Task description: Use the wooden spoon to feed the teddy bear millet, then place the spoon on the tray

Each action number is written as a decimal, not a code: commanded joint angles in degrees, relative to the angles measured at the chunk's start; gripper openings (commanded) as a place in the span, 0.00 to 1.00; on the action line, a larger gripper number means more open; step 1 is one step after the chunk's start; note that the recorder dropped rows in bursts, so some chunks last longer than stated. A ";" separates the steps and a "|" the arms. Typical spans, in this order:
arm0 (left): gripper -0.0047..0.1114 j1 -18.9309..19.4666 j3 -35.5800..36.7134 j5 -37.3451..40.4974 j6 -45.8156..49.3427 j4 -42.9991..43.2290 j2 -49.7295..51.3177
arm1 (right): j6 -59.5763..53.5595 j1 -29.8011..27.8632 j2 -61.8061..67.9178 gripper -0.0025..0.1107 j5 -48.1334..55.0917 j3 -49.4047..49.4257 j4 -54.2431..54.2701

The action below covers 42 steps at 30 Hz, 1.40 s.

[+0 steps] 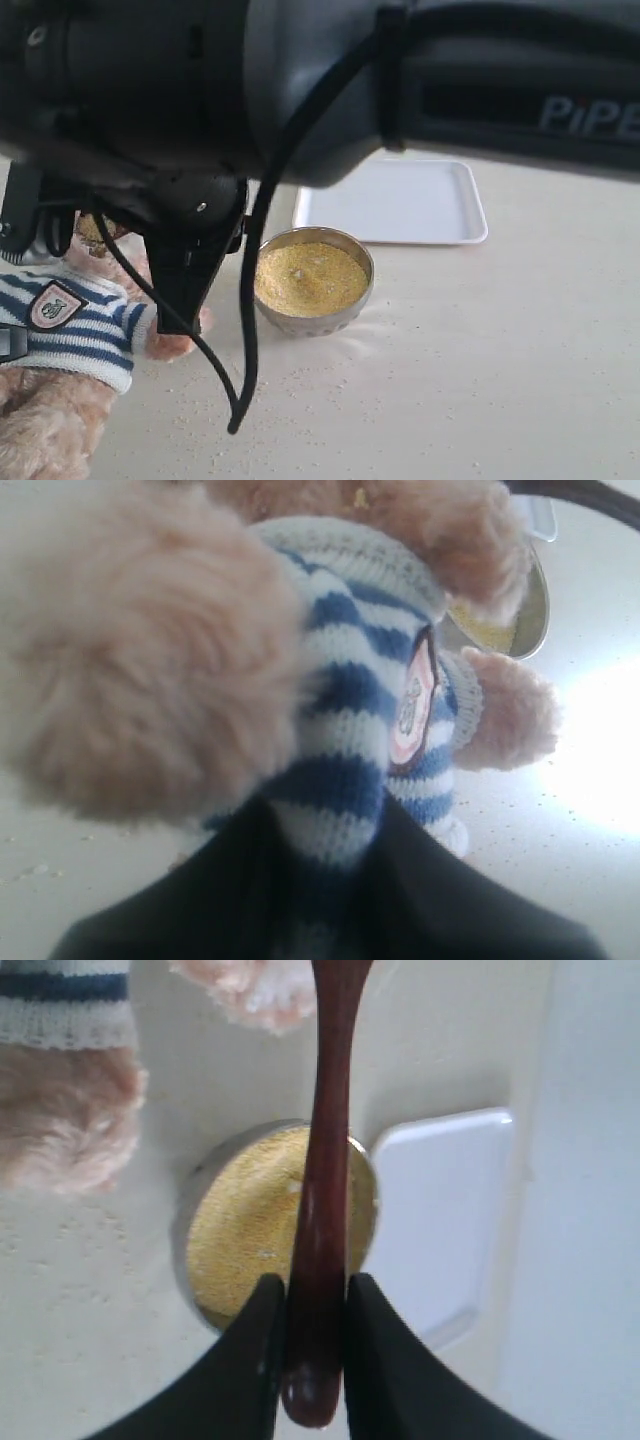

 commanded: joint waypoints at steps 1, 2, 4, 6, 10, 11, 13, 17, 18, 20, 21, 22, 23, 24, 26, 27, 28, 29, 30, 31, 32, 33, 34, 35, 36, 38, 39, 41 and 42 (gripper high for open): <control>0.08 0.14 0.10 0.50 0.36 -0.91 -0.46 | 0.15 2.73 0.12 0.15 -0.02 2.86 -10.35; 0.08 0.14 0.10 0.50 0.36 -0.91 -0.46 | 0.26 3.22 0.12 0.15 -0.02 3.60 -11.06; 0.08 0.14 0.10 0.50 0.36 -0.91 -0.46 | 0.26 3.76 0.12 0.15 -0.02 5.00 -11.63; 0.08 0.14 0.10 0.50 0.36 -0.91 -0.46 | 1.72 4.03 0.12 0.15 -0.02 6.14 -13.41; 0.08 0.14 0.10 0.50 0.36 -0.91 -0.46 | 5.90 5.59 0.12 0.15 -0.02 7.91 -17.73; 0.08 0.14 0.10 0.50 0.36 -0.91 -0.46 | 5.89 5.92 0.12 0.15 -0.02 7.91 -18.11; 0.08 0.14 0.10 0.50 0.36 -0.91 -0.46 | 5.89 6.38 0.12 0.15 -0.02 7.91 -18.36; 0.08 0.14 0.10 0.50 0.36 -0.91 -0.46 | 7.86 7.35 0.12 0.15 -0.02 7.91 -18.62; 0.08 0.14 0.10 0.50 0.36 -0.91 -0.46 | 8.55 7.59 0.12 0.15 -0.02 7.91 -18.75; 0.08 0.14 0.10 0.50 0.36 -0.91 -0.46 | 9.33 7.85 0.12 0.15 -0.02 7.91 -19.55; 0.08 0.14 0.10 0.50 0.36 -0.91 -0.46 | 9.79 7.83 0.12 0.15 -0.02 7.91 -20.07; 0.08 0.14 0.10 0.50 0.36 -0.91 -0.46 | 10.71 7.93 -0.02 0.15 -0.02 7.91 -20.32; 0.08 0.14 0.10 0.50 0.36 -0.91 -0.46 | 11.58 7.96 -0.29 0.15 -0.02 7.91 -20.32; 0.08 0.14 0.10 0.50 0.36 -0.91 -0.46 | 12.40 7.96 -0.57 0.15 -0.02 7.94 -20.21; 0.08 0.14 0.10 0.50 0.36 -0.91 -0.46 | 13.87 7.96 -1.30 0.15 -0.02 8.68 -20.32; 0.08 0.14 0.10 0.50 0.36 -0.91 -0.46 | 14.17 7.96 -1.77 0.15 -0.02 9.39 -20.32; 0.08 0.14 0.10 0.50 0.36 -0.91 -0.46 | 14.57 7.96 -2.25 0.15 -0.02 10.10 -20.32; 0.08 0.14 0.10 0.50 0.36 -0.91 -0.46 | 15.19 7.96 -2.88 0.15 -0.02 11.14 -20.42; 0.08 0.14 0.10 0.50 0.36 -0.91 -0.46 | 15.65 7.96 -3.52 0.15 -0.02 12.29 -20.42; 0.08 0.14 0.10 0.50 0.36 -0.91 -0.46 | 16.28 7.96 -4.09 0.15 -0.02 13.22 -20.42; 0.08 0.14 0.10 0.50 0.36 -0.91 -0.46 | 16.81 7.96 -4.83 0.15 -0.02 14.32 -20.42; 0.08 0.14 0.10 0.50 0.36 -0.91 -0.46 | 17.51 7.96 -5.71 0.15 -0.02 15.48 -20.42; 0.08 0.14 0.10 0.50 0.36 -0.91 -0.46 | 18.30 7.86 -6.45 0.15 -0.02 16.58 -20.42; 0.08 0.14 0.10 0.50 0.36 -0.91 -0.46 | 19.44 7.86 -7.48 0.15 -0.02 17.52 -20.42; 0.08 0.14 0.10 0.50 0.36 -0.91 -0.46 | 20.64 7.73 -8.48 0.15 -0.02 18.34 -20.42; 0.08 0.14 0.10 0.50 0.36 -0.91 -0.46 | 23.32 7.07 -10.79 0.15 -0.02 19.37 -20.42; 0.08 0.14 0.10 0.50 0.36 -0.91 -0.46 | 24.64 6.56 -11.93 0.15 -0.02 20.02 -20.30; 0.08 0.14 0.10 0.50 0.36 -0.91 -0.46 | 26.43 5.22 -13.89 0.15 -0.02 21.15 -20.16; 0.08 0.14 0.10 0.50 0.36 -0.91 -0.46 | 26.86 4.38 -14.93 0.15 -0.02 21.78 -19.88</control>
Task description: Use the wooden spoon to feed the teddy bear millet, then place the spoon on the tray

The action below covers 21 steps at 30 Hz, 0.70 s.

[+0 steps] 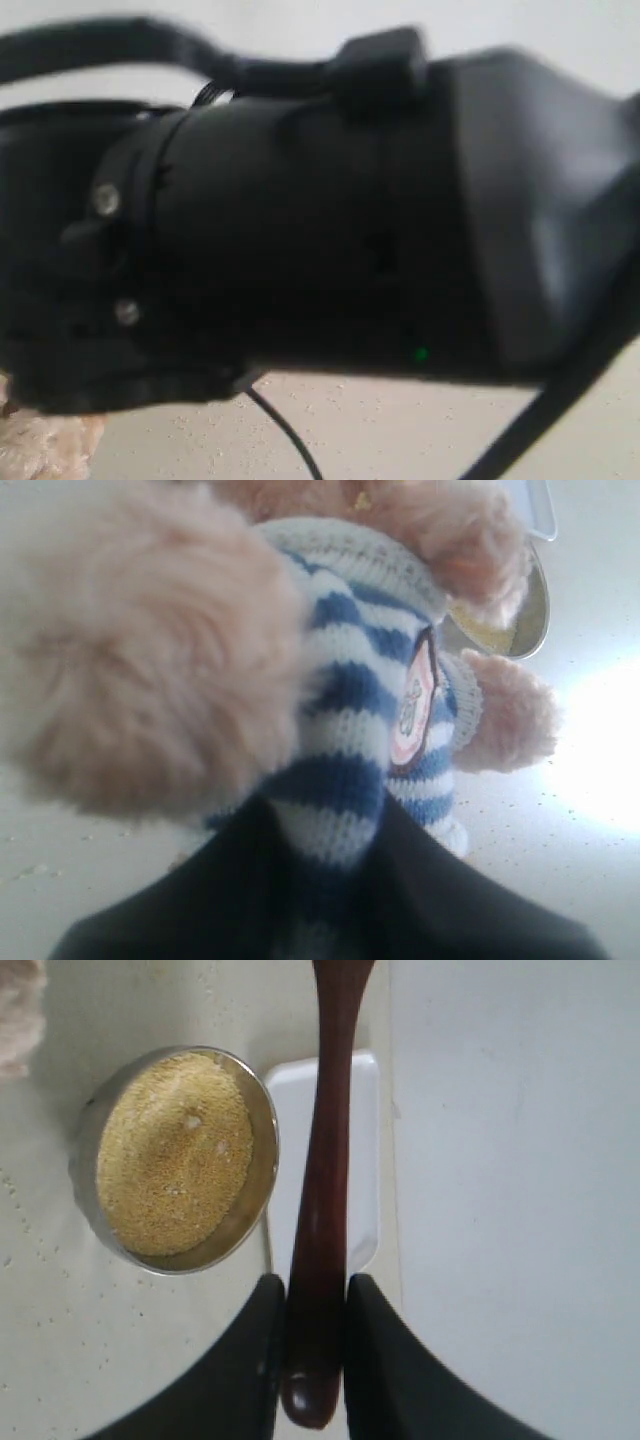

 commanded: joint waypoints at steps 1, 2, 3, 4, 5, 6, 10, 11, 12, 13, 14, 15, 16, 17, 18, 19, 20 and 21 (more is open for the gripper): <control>0.08 0.14 0.10 0.50 0.36 -0.91 -0.46 | 3.88 -3.40 -5.19 0.15 0.31 2.65 0.13; 0.08 0.14 0.10 0.50 0.36 -0.91 -0.46 | 4.02 -4.22 -5.82 0.15 0.31 3.17 0.83; 0.08 0.14 0.10 0.50 0.36 -0.91 -0.46 | 4.02 -5.27 -6.38 0.15 0.31 3.73 1.35; 0.08 0.14 0.10 0.50 0.36 -0.91 -0.46 | 4.02 -6.33 -6.74 0.15 0.31 4.27 1.84; 0.08 0.14 0.10 0.50 0.36 -0.91 -0.46 | 4.02 -7.47 -6.91 0.15 0.31 4.77 2.41; 0.08 0.14 0.10 0.50 0.36 -0.91 -0.46 | 3.88 -8.65 -7.00 0.15 0.31 5.33 2.80; 0.08 0.14 0.10 0.50 0.36 -0.91 -0.46 | -1.33 -12.92 -5.76 0.15 0.31 6.90 3.67; 0.08 0.14 0.10 0.50 0.36 -0.91 -0.46 | -2.73 -13.58 -5.26 0.15 0.31 6.90 3.98; 0.08 0.14 0.10 0.50 0.36 -0.91 -0.46 | -4.16 -14.23 -4.54 0.15 0.31 6.90 3.96; 0.08 0.14 0.10 0.50 0.36 -0.91 -0.46 | -5.61 -14.92 -3.76 0.15 0.31 6.90 3.96; 0.08 0.14 0.10 0.50 0.36 -0.91 -0.46 | -6.69 -15.45 -2.90 0.15 0.31 6.90 3.96; 0.08 0.14 0.10 0.50 0.36 -0.91 -0.46 | -8.21 -15.84 -1.99 0.15 0.31 6.90 3.96; 0.08 0.14 0.10 0.50 0.36 -0.91 -0.46 | -9.39 -16.28 -1.08 0.15 0.31 6.90 4.27; 0.08 0.14 0.10 0.50 0.36 -0.91 -0.46 | -11.14 -16.46 -0.33 0.15 0.31 6.90 4.78; 0.08 0.14 0.10 0.50 0.36 -0.91 -0.46 | -12.39 -16.87 0.82 0.15 0.31 6.90 5.72; 0.08 0.14 0.10 0.50 0.36 -0.91 -0.46 | -13.60 -17.02 1.55 0.15 0.31 6.90 6.26; 0.08 0.14 0.10 0.50 0.36 -0.91 -0.46 | -14.51 -17.24 2.33 0.15 0.31 6.90 6.95; 0.08 0.14 0.10 0.50 0.36 -0.91 -0.46 | -15.72 -17.35 3.44 0.15 0.31 6.90 7.68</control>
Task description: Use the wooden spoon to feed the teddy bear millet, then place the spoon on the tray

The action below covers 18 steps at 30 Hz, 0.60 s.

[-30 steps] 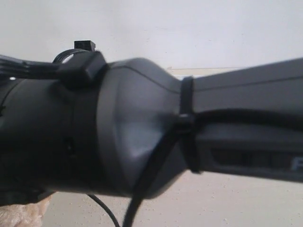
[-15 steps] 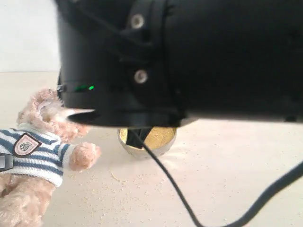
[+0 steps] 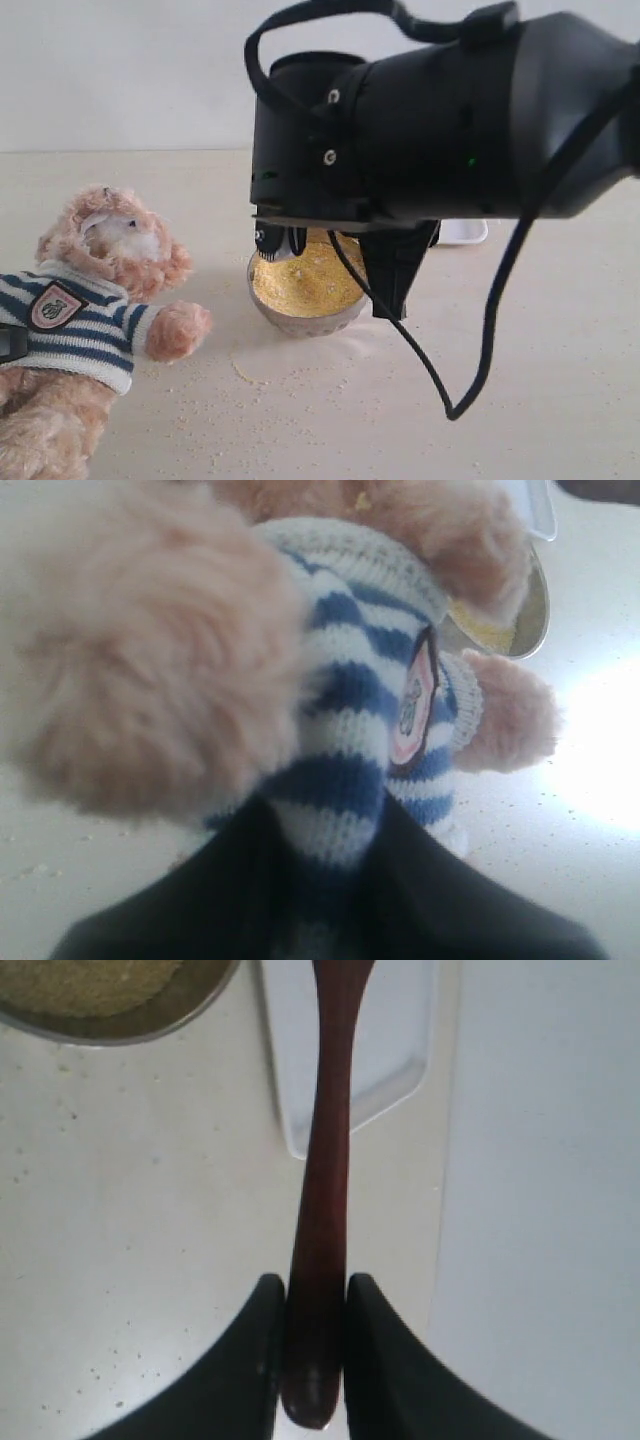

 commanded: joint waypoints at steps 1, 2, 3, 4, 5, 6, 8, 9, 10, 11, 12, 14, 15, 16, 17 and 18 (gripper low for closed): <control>0.08 0.14 0.10 0.50 0.36 -0.91 -0.46 | -5.12 -0.95 3.66 0.15 -0.04 0.23 2.48; 0.08 0.14 0.10 0.50 0.36 -0.91 -0.46 | -5.12 -0.95 4.38 0.15 -0.04 0.00 2.48; 0.08 0.14 0.10 0.50 0.36 -0.91 -0.46 | -5.12 -0.95 5.05 0.15 -0.04 -0.32 2.60; 0.08 0.14 0.10 0.50 0.36 -0.91 -0.46 | -5.12 -0.95 5.56 0.15 -0.04 -0.96 2.73; 0.08 0.14 0.10 0.50 0.36 -0.91 -0.46 | -5.12 -0.95 6.06 0.15 -0.04 -1.66 3.09; 0.08 0.14 0.10 0.50 0.36 -0.91 -0.46 | -5.12 -0.95 6.47 0.15 -0.04 -2.41 3.21; 0.08 0.14 0.10 0.50 0.36 -0.91 -0.46 | -5.24 -1.34 6.89 0.15 -0.04 -3.75 3.21; 0.08 0.14 0.10 0.50 0.36 -0.91 -0.46 | -5.24 -1.47 7.18 0.15 -0.04 -4.42 3.30; 0.08 0.14 0.10 0.50 0.36 -0.91 -0.46 | -5.24 -1.61 7.36 0.15 -0.04 -4.97 3.44; 0.08 0.14 0.10 0.50 0.36 -0.91 -0.46 | -5.36 -2.12 7.46 0.15 -0.04 -5.44 4.25; 0.08 0.14 0.10 0.61 0.36 -0.91 -0.46 | -6.22 -2.69 7.59 0.15 -0.04 -5.79 5.17; 0.08 0.14 0.10 0.61 0.36 -0.91 -0.46 | -6.74 -3.63 8.02 0.14 -0.04 -5.93 6.01; 0.08 0.14 0.10 0.61 0.36 -0.91 -0.46 | -6.74 -4.20 8.19 0.12 -0.04 -5.93 6.01; 0.08 0.14 0.10 0.61 0.36 -0.91 -0.46 | -6.74 -4.48 8.24 0.09 -0.04 -5.93 6.01; 0.08 0.14 0.10 0.61 0.36 -0.91 -0.46 | -6.74 -4.61 8.34 0.05 -0.04 -5.93 6.01; 0.08 0.14 0.10 0.61 0.36 -0.91 -0.46 | -6.85 -4.61 8.47 0.02 -0.04 -6.02 6.01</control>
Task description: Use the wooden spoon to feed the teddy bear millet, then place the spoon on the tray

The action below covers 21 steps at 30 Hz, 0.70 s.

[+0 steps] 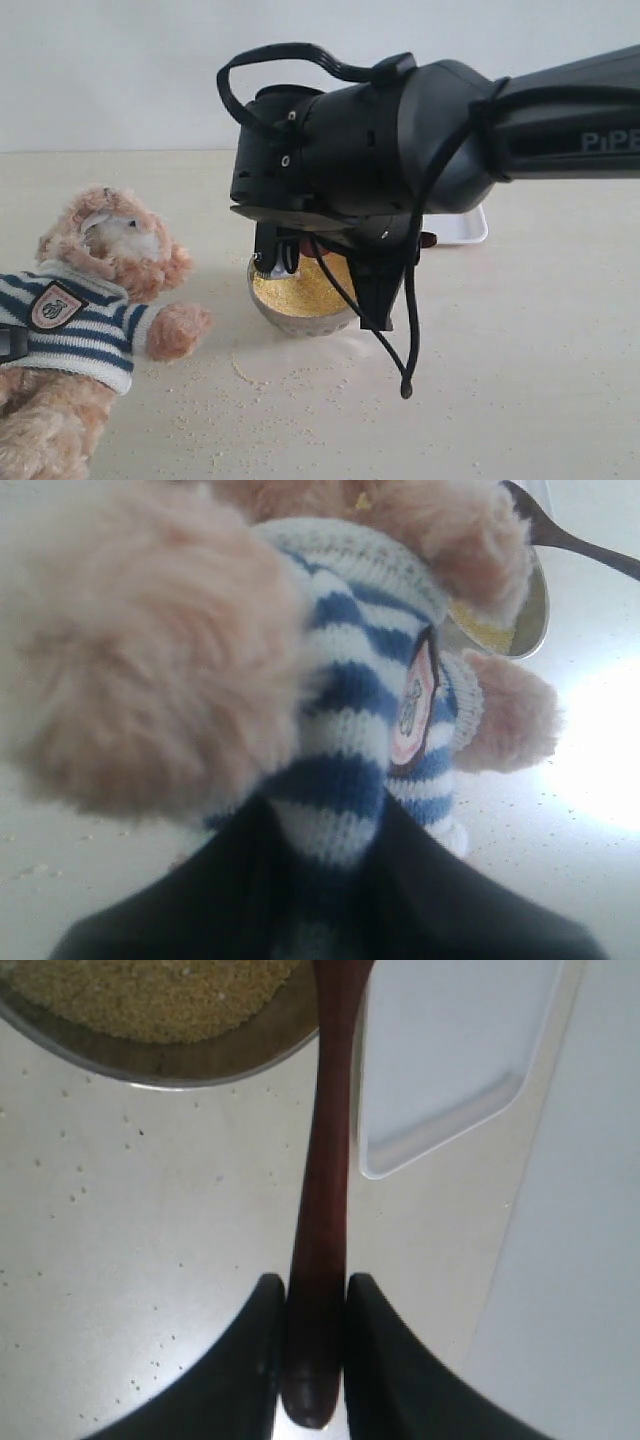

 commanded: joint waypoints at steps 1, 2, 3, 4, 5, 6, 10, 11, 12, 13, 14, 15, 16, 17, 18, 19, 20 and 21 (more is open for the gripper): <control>0.08 0.14 0.10 0.61 0.36 -0.91 -0.46 | -0.84 -1.20 0.33 0.02 0.28 -0.48 0.05; 0.08 0.14 0.10 0.61 0.36 -0.91 -0.46 | -0.92 -1.32 0.46 0.02 0.28 -0.48 0.05; 0.08 0.14 0.10 0.61 0.36 -0.91 -0.46 | -1.14 -1.43 0.60 0.02 0.28 -0.48 0.05; 0.08 0.14 0.10 0.61 0.36 -0.91 -0.46 | -1.14 -1.43 0.85 0.02 0.28 -0.48 -0.31; 0.08 0.14 0.10 0.61 0.36 -0.91 -0.46 | -1.14 -1.43 0.98 0.02 0.28 -0.48 -0.72; 0.08 0.14 0.10 0.61 0.36 -0.91 -0.46 | -1.14 -1.43 1.22 0.02 0.28 -0.48 -1.22; 0.08 0.14 0.10 0.48 0.36 -0.91 -0.46 | -1.19 -1.43 2.42 0.02 0.28 -0.48 -1.75; 0.08 0.14 0.10 0.48 0.36 -0.91 -0.46 | -1.19 -1.43 2.55 0.02 0.28 -0.48 -1.94; 0.08 0.14 0.10 0.48 0.36 -0.91 -0.46 | -1.19 -1.56 2.67 0.02 0.28 -0.48 -1.91; 0.08 0.14 0.10 0.48 0.36 -0.91 -0.46 | -1.19 -1.56 2.67 0.02 0.28 -0.48 -2.11; 0.08 0.14 0.10 0.48 0.36 -0.91 -0.46 | -1.19 -1.65 2.88 0.02 0.28 -0.48 -2.48; 0.08 0.14 0.10 0.48 0.36 -0.91 -0.46 | -1.19 -1.78 2.89 0.02 0.28 -0.48 -2.81; 0.08 0.14 0.10 0.48 0.36 -0.91 -0.46 | -1.19 -1.78 2.89 0.02 0.28 -0.48 -2.91; 0.08 0.14 0.10 0.48 0.36 -0.91 -0.46 | -1.19 -1.78 3.04 0.02 0.28 -0.48 -2.88; 0.08 0.14 0.10 0.48 0.36 -0.91 -0.46 | -1.19 -1.78 3.04 0.02 0.28 -0.48 -2.88; 0.08 0.14 0.10 0.48 0.36 -0.91 -0.46 | -1.19 -1.78 3.13 0.02 0.28 -0.48 -2.83; 0.08 0.14 0.10 0.48 0.36 -0.91 -0.46 | -1.19 -1.78 3.13 0.02 0.28 -0.48 -2.58; 0.08 0.14 0.10 0.48 0.36 -0.91 -0.46 | -1.19 -1.78 3.13 0.02 0.28 -0.48 -2.31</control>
